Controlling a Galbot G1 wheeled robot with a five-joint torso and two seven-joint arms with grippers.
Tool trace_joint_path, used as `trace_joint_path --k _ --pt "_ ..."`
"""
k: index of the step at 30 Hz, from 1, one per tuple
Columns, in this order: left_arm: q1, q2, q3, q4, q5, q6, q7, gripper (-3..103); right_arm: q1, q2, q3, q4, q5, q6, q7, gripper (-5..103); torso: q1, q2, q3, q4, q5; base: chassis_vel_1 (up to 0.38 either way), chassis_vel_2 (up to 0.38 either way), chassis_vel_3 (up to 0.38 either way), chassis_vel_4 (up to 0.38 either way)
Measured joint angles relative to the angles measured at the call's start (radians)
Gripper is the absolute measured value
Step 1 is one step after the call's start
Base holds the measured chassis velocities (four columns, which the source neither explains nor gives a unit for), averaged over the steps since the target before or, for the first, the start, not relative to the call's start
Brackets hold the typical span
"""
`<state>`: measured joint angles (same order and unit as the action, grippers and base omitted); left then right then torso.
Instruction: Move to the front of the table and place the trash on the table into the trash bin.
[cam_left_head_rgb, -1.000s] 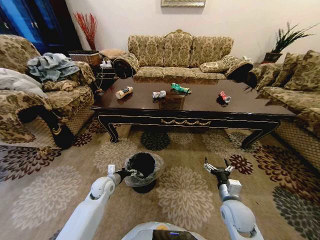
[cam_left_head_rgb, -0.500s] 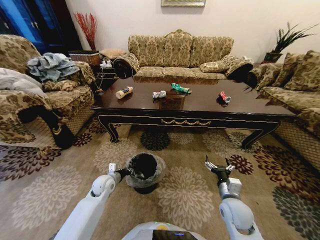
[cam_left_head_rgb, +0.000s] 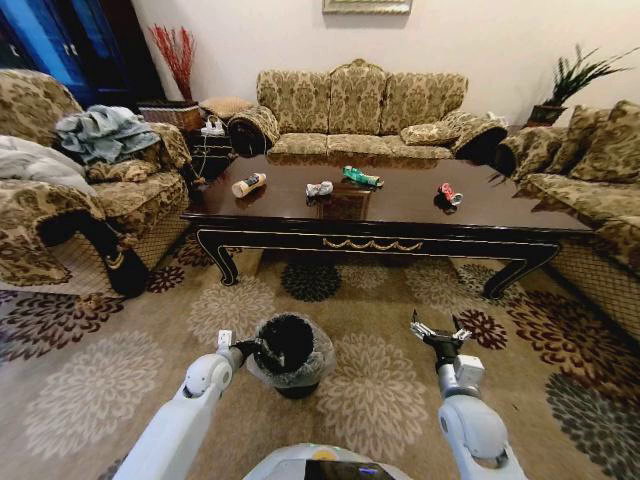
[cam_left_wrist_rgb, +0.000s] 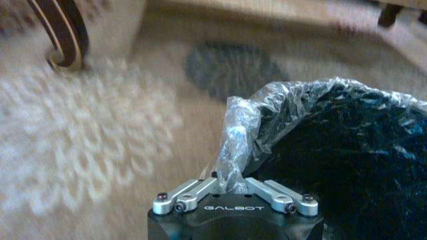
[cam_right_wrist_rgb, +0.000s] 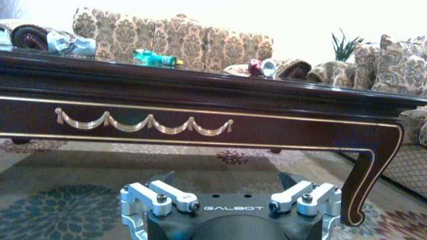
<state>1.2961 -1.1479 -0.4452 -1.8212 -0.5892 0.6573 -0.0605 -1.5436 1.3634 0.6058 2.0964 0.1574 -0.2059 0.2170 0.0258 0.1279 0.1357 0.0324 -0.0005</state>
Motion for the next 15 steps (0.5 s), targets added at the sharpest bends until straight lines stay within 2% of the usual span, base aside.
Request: trace_joint_path --k 5,11,13,14,15 --pt "0.036 0.016 -0.058 -0.106 0.008 -0.008 -0.005 2 0.022 -0.014 -0.003 0.0 0.022 -0.01 0.005 100 0.0 0.0 0.0 0.0002 0.0 0.0 0.0 0.0 0.0" --pt "0.108 0.05 -0.182 -0.287 0.004 -0.018 -0.077 2 0.062 -0.068 -0.006 0.035 0.066 -0.041 0.014 100 0.0 0.0 0.0 0.0004 0.0003 0.0 0.0 0.0 0.0" --pt "0.115 0.051 -0.195 -0.304 0.007 -0.018 -0.08 2 0.064 -0.074 -0.004 0.045 0.073 -0.046 0.012 100 0.0 0.0 0.0 0.0003 0.0002 0.0 0.0 0.0 0.0" --pt "0.138 0.051 -0.259 -0.361 0.04 -0.006 -0.063 2 0.07 -0.097 0.002 0.08 0.099 -0.051 -0.005 100 0.0 0.0 0.0 0.0003 0.0002 0.0 0.0 0.0 0.0" --pt "0.144 0.051 -0.278 -0.376 0.05 -0.001 -0.052 2 0.071 -0.103 0.003 0.089 0.108 -0.05 -0.012 100 0.0 0.0 0.0 0.0004 0.0002 0.0 0.0 0.0 0.0"
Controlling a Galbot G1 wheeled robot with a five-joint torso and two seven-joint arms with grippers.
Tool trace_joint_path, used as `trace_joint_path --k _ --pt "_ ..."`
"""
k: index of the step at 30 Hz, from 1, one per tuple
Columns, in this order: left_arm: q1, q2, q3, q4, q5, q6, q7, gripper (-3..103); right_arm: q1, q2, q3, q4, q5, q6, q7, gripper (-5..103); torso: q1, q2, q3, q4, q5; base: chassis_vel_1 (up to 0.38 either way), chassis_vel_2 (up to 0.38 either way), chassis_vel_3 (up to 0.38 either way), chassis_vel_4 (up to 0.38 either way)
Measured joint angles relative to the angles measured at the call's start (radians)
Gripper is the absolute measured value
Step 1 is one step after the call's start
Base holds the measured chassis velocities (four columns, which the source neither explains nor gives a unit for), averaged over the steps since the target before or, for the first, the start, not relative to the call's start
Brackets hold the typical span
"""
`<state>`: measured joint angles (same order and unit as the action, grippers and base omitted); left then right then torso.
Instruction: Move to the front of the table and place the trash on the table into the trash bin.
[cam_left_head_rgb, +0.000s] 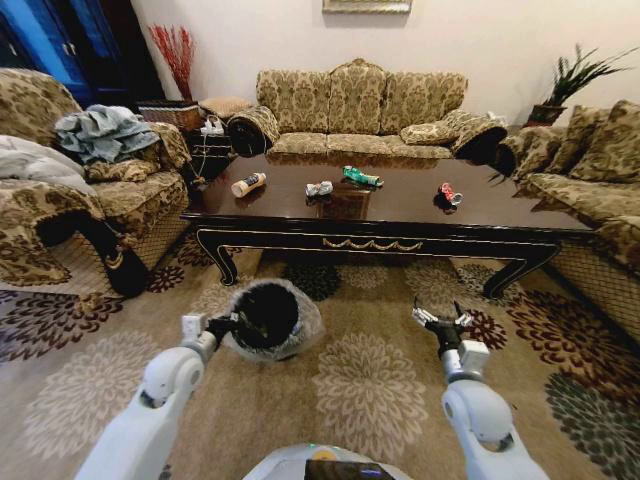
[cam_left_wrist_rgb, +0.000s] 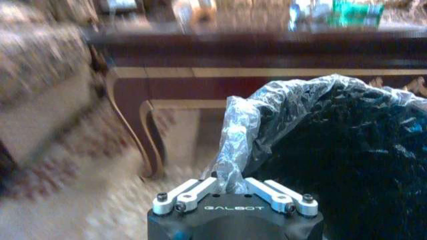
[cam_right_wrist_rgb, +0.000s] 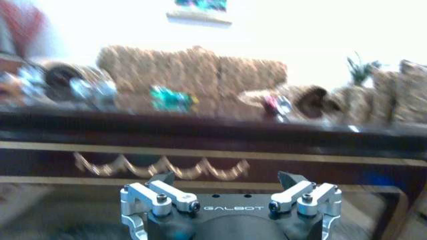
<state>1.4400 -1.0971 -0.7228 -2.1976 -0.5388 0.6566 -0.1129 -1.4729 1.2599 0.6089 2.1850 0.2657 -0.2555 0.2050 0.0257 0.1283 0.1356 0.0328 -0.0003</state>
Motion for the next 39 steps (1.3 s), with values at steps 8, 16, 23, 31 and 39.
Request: trace_joint_path --k 8,16,23,31,39 --pt "0.103 0.106 -0.183 -0.247 -0.088 0.081 0.037 2 -0.003 -0.096 0.023 0.139 0.092 -0.012 -0.086 100 0.0 0.0 0.0 0.0 0.0003 0.0 0.0 0.0 0.0" --pt "0.186 0.14 -0.28 -0.316 -0.164 0.08 0.0 2 -0.001 -0.106 0.052 0.157 0.098 -0.026 -0.096 100 0.0 0.0 0.0 0.0001 0.0 0.0 0.0 0.0 0.0" --pt "0.207 0.101 -0.25 -0.284 -0.199 -0.097 -0.025 2 -0.003 -0.089 0.035 0.16 0.067 -0.025 -0.094 100 0.0 0.002 0.002 0.0 0.0003 0.0 0.0 0.0 0.0" --pt "0.198 0.089 -0.227 -0.27 -0.274 -0.116 -0.065 2 -0.016 -0.088 0.044 0.174 0.057 -0.028 -0.082 100 0.006 0.03 0.024 0.0001 0.0003 0.0 0.0 0.0 0.0" --pt "0.174 0.103 -0.232 -0.252 -0.302 -0.116 -0.043 2 -0.021 -0.074 0.046 0.173 0.039 -0.024 -0.082 100 0.009 0.047 0.038 0.0003 0.0002 0.0 0.0 0.0 0.0"
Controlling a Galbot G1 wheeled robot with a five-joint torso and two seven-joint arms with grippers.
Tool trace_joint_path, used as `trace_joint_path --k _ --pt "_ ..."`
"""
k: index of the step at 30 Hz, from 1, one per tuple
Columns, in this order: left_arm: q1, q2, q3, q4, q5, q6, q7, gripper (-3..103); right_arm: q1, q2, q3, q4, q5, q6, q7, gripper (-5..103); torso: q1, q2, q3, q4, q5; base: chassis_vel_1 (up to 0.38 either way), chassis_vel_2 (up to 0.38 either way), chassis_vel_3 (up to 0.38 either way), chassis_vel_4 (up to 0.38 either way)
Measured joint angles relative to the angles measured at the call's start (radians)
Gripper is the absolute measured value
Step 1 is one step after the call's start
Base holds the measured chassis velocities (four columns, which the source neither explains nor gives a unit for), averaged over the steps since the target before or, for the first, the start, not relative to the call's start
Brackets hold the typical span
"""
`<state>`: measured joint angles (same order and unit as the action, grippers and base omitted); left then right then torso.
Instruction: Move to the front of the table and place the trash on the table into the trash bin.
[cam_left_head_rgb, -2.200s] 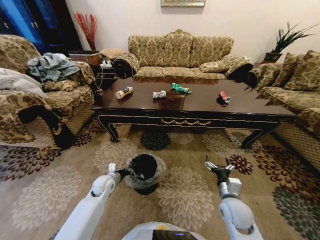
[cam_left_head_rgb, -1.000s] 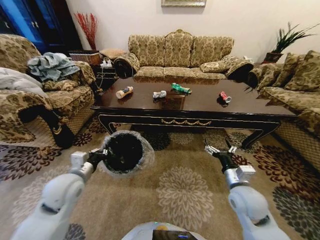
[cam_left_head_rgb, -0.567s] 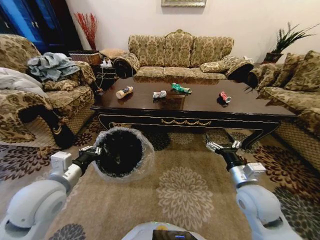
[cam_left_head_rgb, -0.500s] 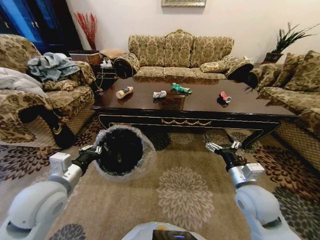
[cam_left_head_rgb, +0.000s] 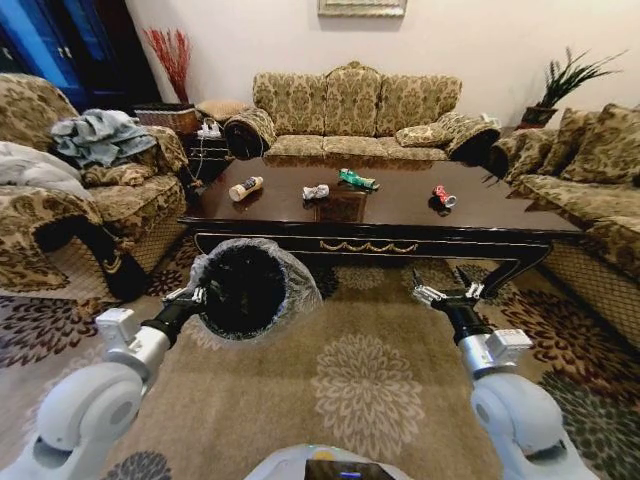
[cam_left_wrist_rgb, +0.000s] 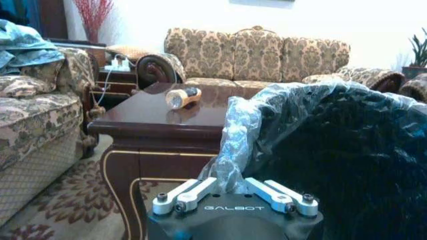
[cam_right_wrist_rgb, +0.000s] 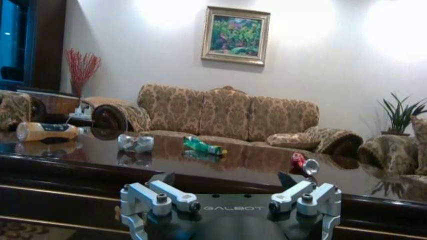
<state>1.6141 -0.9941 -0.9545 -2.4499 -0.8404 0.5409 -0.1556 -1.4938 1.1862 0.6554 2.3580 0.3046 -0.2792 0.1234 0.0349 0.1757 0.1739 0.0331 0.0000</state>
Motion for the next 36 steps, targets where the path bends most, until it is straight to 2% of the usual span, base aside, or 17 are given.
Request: trace_joint_path --k 21,26,28,36 --pt "-0.019 -0.031 -0.001 0.026 0.023 -0.005 0.02 2 0.021 -0.009 0.006 -0.023 0.005 -0.009 -0.01 100 0.021 0.081 0.059 0.0 0.0 0.0 0.0 0.0 0.0" --pt "-0.016 -0.075 0.021 0.038 0.077 -0.027 0.056 2 0.003 -0.01 0.007 -0.004 -0.001 -0.017 -0.006 100 0.028 0.104 0.075 -0.0002 0.0 0.0 0.0 0.0 0.0" --pt "-0.013 -0.104 0.043 0.043 0.12 -0.051 0.08 2 -0.009 -0.017 0.007 0.01 -0.007 -0.026 0.006 100 0.032 0.116 0.083 0.0 0.0 0.0 0.0 0.0 0.0" --pt "-0.072 -0.134 0.053 0.083 0.115 -0.068 0.092 2 -0.017 -0.037 0.006 0.04 0.016 -0.067 0.034 100 0.041 0.142 0.101 -0.0003 0.0003 0.0 0.0 0.0 0.0"
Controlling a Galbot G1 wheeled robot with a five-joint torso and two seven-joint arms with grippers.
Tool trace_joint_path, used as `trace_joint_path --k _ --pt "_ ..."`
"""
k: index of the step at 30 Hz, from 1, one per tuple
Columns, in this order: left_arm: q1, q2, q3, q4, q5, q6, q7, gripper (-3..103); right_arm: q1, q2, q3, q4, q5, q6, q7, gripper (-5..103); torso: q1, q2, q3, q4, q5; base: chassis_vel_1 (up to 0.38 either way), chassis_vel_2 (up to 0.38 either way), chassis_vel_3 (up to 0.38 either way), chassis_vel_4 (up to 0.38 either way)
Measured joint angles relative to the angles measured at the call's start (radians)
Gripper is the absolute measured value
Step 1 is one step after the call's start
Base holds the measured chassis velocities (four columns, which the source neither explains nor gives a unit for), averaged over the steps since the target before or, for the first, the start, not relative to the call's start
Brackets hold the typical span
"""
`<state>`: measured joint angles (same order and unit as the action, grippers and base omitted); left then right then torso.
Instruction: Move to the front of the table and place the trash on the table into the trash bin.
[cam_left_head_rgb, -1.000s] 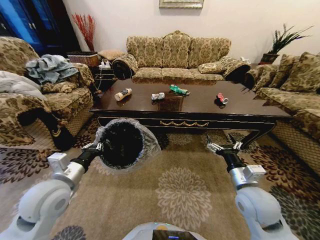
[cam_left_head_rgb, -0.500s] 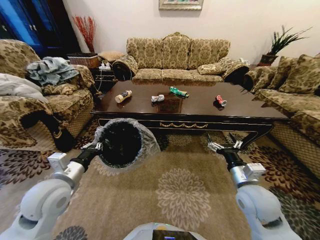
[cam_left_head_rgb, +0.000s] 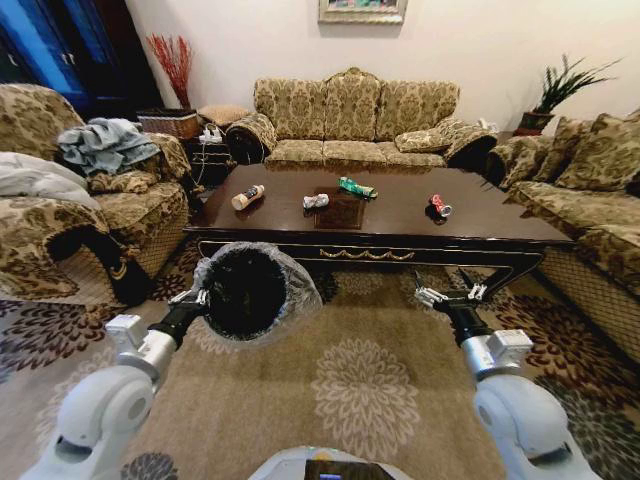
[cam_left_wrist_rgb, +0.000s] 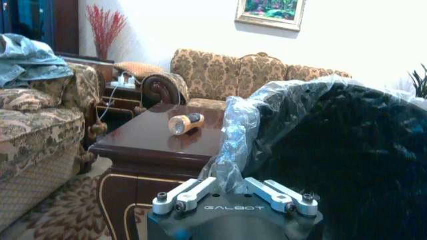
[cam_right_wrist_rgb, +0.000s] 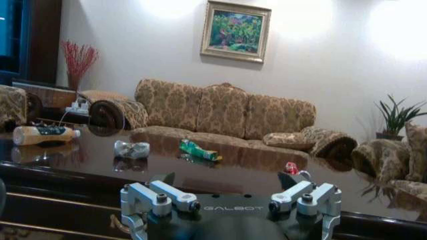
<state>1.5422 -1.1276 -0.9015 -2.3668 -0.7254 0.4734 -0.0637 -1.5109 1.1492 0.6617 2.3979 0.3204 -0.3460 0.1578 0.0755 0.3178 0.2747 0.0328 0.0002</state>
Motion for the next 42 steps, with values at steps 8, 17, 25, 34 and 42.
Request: trace_joint_path --k 8,17,25,34,42 --pt "-0.001 0.01 -0.02 0.016 0.004 -0.02 0.004 2 -0.022 -0.007 -0.001 0.023 -0.005 0.011 0.005 100 0.01 0.036 0.025 0.0002 0.0001 0.0 0.0 0.0 0.0" --pt "0.005 0.016 -0.009 0.009 0.016 -0.024 0.002 2 -0.018 -0.006 -0.005 0.023 0.002 0.014 0.005 100 0.024 0.075 0.051 0.0001 -0.0002 0.0 0.0 0.0 0.0" --pt "0.021 0.029 -0.005 -0.019 0.031 -0.024 -0.025 2 -0.004 0.015 0.009 0.018 0.021 0.033 -0.001 100 0.037 0.107 0.071 0.0 -0.0003 0.0 0.0 0.0 0.0" --pt "0.067 -0.008 -0.038 -0.057 0.031 -0.023 -0.024 2 0.029 0.002 -0.009 -0.014 0.038 0.031 -0.01 100 0.048 0.139 0.091 0.0002 -0.0003 0.0 0.0 0.0 0.0" --pt "0.063 -0.016 -0.038 -0.046 0.04 -0.018 -0.016 2 0.054 -0.01 -0.019 -0.041 0.043 0.015 -0.016 100 0.061 0.174 0.113 0.0 -0.0002 0.0 0.0 0.0 0.0"
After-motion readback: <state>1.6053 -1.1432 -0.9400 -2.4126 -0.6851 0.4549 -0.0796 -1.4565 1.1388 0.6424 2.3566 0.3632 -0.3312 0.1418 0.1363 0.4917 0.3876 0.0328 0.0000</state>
